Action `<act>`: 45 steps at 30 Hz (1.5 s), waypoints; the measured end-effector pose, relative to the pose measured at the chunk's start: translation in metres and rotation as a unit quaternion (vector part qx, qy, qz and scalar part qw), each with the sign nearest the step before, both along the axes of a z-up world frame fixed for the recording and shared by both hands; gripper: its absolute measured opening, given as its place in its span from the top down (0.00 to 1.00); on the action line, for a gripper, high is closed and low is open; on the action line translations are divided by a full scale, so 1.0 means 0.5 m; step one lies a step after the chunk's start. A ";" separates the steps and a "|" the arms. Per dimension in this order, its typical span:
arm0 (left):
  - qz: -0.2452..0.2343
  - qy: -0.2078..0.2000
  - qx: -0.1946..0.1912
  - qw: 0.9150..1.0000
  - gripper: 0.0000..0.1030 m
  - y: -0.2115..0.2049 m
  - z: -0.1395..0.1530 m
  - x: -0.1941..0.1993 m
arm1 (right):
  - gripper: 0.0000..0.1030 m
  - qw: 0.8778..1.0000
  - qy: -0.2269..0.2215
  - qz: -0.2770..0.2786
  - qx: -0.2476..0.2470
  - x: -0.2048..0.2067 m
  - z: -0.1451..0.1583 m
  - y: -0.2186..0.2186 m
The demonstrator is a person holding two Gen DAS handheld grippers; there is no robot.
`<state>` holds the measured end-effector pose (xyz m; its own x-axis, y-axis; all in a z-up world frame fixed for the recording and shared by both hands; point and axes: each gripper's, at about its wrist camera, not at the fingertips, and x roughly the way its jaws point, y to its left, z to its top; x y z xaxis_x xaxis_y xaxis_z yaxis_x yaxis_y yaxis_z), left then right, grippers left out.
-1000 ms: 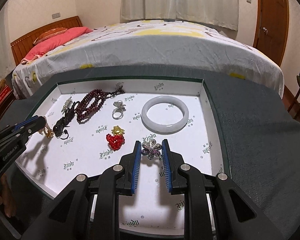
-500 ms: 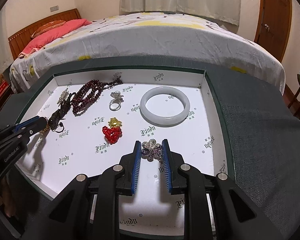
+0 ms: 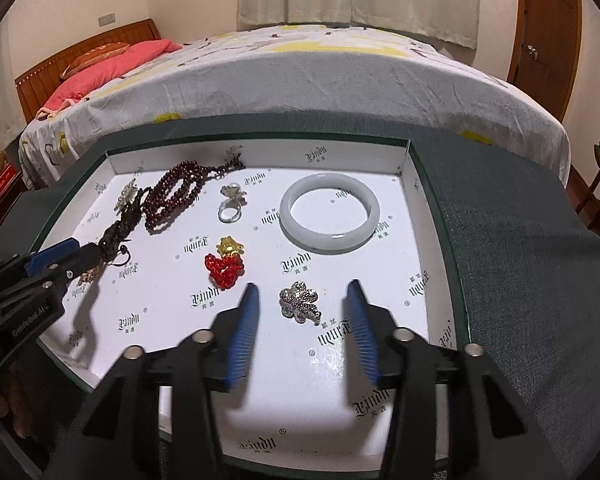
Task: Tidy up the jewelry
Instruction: 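Open both tools to release the chain and brooch into the box, then withdraw both tools from the box back over the table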
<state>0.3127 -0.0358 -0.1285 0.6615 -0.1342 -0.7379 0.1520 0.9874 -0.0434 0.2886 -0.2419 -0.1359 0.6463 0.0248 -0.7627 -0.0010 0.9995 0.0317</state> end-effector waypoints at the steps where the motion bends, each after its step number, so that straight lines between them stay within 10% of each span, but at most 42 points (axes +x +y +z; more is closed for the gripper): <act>1: 0.001 -0.001 0.000 1.000 0.55 0.001 0.001 -0.001 | 0.53 1.000 0.001 0.000 0.001 0.000 -0.001 0.000; 16: 0.004 -0.019 0.002 1.000 0.20 -0.007 0.026 -0.016 | 0.33 1.000 -0.020 -0.003 0.012 -0.019 0.023 -0.001; 33: 0.003 -0.049 -0.012 0.999 0.19 -0.009 0.082 -0.134 | 0.31 0.998 -0.061 -0.017 0.021 -0.142 0.100 -0.036; 45: 0.007 -0.029 -0.020 0.999 0.19 -0.004 0.066 -0.238 | 0.31 0.999 -0.024 -0.033 0.021 -0.272 0.049 -0.072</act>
